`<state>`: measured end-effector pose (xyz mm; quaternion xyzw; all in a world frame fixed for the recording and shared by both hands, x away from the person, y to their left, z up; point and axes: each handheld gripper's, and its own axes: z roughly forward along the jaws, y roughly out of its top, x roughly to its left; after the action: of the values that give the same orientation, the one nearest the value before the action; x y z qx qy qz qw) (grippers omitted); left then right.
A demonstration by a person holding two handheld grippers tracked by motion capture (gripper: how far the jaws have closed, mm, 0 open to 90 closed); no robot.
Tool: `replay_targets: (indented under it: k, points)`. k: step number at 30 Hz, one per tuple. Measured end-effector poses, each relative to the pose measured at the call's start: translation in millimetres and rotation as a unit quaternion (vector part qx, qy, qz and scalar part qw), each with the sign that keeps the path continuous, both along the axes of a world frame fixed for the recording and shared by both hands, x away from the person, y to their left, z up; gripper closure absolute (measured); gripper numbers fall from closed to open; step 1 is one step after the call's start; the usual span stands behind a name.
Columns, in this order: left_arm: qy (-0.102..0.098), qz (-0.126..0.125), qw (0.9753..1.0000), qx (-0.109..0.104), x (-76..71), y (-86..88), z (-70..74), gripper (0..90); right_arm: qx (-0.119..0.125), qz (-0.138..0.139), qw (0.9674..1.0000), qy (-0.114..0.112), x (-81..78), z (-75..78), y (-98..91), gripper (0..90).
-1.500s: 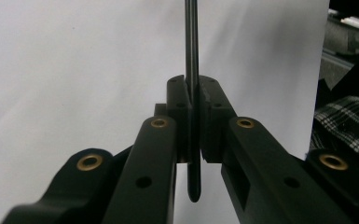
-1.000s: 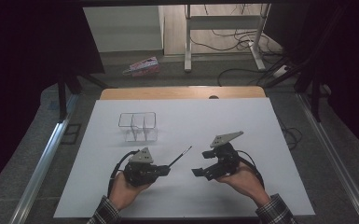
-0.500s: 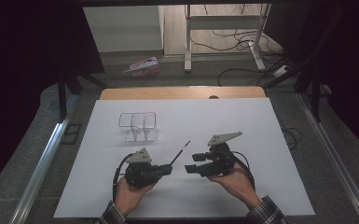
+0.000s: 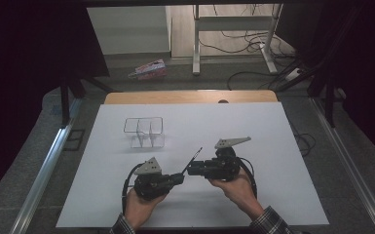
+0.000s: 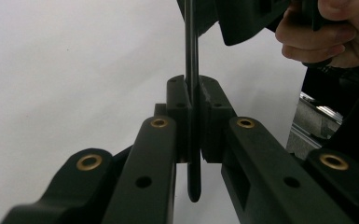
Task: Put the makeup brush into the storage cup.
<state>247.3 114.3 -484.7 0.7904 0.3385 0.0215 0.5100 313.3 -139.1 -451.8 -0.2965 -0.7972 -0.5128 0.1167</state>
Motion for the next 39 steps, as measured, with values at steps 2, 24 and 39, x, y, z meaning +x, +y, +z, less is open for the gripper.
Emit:
replay_targets:
  k: [2, 24, 39]
  points:
    - [0.000, -0.001, 1.0000, -0.002, -0.6, -1.1, 0.1, 85.2, 0.005, -0.001, 1.0000, 0.005, 0.6, -1.2, 1.4, 68.6]
    - [0.003, 0.002, 0.9976, 0.069, 9.7, 20.3, 12.5, 36.2, -0.005, 0.003, 0.9998, 0.017, 7.2, -5.8, -0.2, 85.2]
    - [0.032, -0.020, 0.9921, 0.119, 18.7, 36.5, 28.3, 5.0, -0.087, 0.025, 0.9950, -0.042, -0.6, -2.7, 11.1, 85.2]
